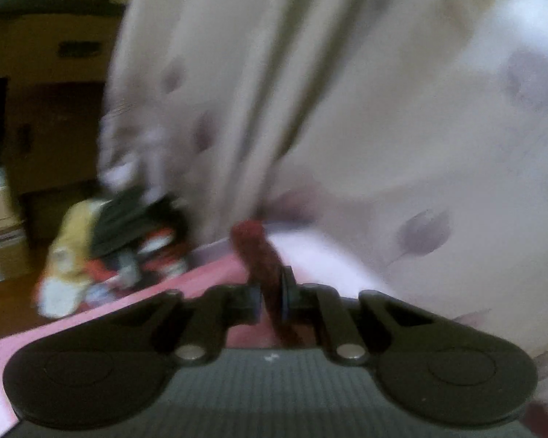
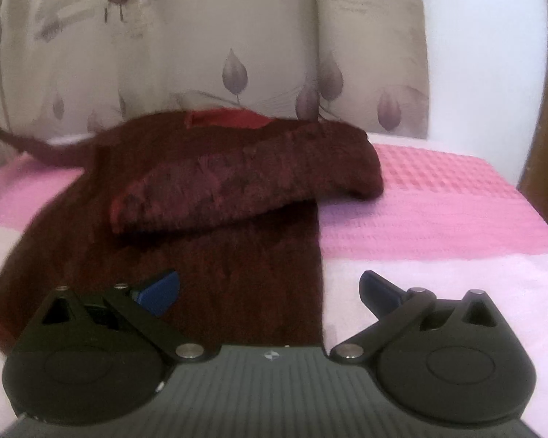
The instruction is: Fold small clothes
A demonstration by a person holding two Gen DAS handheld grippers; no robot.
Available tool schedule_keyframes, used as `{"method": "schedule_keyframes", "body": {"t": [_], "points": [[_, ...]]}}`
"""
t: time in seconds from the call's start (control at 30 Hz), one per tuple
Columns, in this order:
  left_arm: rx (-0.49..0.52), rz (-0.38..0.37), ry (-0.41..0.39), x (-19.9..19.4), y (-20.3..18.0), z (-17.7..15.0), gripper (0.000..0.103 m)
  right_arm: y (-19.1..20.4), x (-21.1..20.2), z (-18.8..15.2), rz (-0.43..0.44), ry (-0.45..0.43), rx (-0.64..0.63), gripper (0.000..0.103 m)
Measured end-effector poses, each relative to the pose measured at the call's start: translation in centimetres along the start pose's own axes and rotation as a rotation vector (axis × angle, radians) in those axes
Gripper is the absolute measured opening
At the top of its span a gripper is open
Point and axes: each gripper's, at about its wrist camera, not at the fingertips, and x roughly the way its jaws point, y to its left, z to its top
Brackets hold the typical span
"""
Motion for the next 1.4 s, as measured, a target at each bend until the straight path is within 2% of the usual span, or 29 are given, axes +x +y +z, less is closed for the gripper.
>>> {"method": "schedule_keyframes", "body": {"t": [0.1,0.17,0.27,0.3,0.33,0.4,0.47,0.53,0.57,0.6,0.63,0.73,0.8,0.93,1.07,1.17,1.27,1.4], "points": [[-0.117,0.004,-0.008,-1.1,3.3,-1.4,0.017,1.6,0.2,0.9,0.059,-0.059,-0.165,0.103],[-0.156,0.017,-0.021,-2.5,4.4,-1.8,0.019,2.8,0.6,1.1,0.108,-0.094,-0.319,0.097],[-0.122,0.049,-0.096,-5.5,4.4,-1.8,0.020,4.4,2.1,1.3,0.178,-0.100,-0.525,0.087],[-0.108,0.040,-0.109,-6.6,4.3,-1.7,0.021,4.8,2.7,1.4,0.194,-0.084,-0.564,0.080],[-0.089,0.002,-0.099,-7.8,4.2,-1.8,0.021,5.2,3.4,1.5,0.209,-0.066,-0.604,0.075],[-0.077,-0.071,-0.039,-9.8,3.7,-2.6,0.022,6.1,4.6,1.3,0.223,-0.053,-0.708,0.072],[-0.071,-0.173,0.029,-12.3,3.1,-4.5,0.022,6.9,5.5,1.2,0.211,-0.048,-0.792,0.061],[-0.024,-0.261,0.113,-15.2,2.2,-7.4,0.022,7.2,6.5,1.7,0.193,-0.025,-0.829,0.035],[-0.008,-0.299,0.142,-16.4,1.9,-9.0,0.022,7.2,6.6,2.0,0.189,-0.028,-0.836,0.030],[0.012,-0.341,0.169,-17.4,1.5,-10.6,0.022,7.1,6.6,2.1,0.179,-0.046,-0.845,0.015],[0.036,-0.379,0.201,-18.4,1.0,-12.3,0.022,6.8,6.5,2.4,0.168,-0.060,-0.850,0.009],[0.037,-0.453,0.275,-19.9,0.0,-16.3,0.022,4.2,5.7,5.1,0.107,-0.137,-0.747,0.008],[0.052,-0.490,0.280,-20.6,-0.5,-18.1,0.022,0.3,5.4,8.2,0.058,-0.184,-0.610,0.008],[0.100,-0.473,0.230,-21.5,-1.1,-20.6,0.022,-11.6,4.1,14.0,-0.096,-0.263,-0.289,0.008],[0.067,-0.474,0.234,-21.1,-0.9,-20.4,0.022,-23.9,3.5,16.7,-0.258,-0.288,-0.019,0.008],[0.052,-0.469,0.235,-21.1,-0.6,-20.6,0.022,-31.3,4.2,16.2,-0.342,-0.273,0.152,0.008],[0.095,-0.461,0.226,-21.4,-1.1,-20.8,0.023,-37.6,6.5,13.4,-0.404,-0.215,0.327,0.008],[0.176,-0.468,0.230,-21.5,-2.4,-21.2,0.023,-42.3,9.7,8.9,-0.463,-0.141,0.486,0.008]]}}
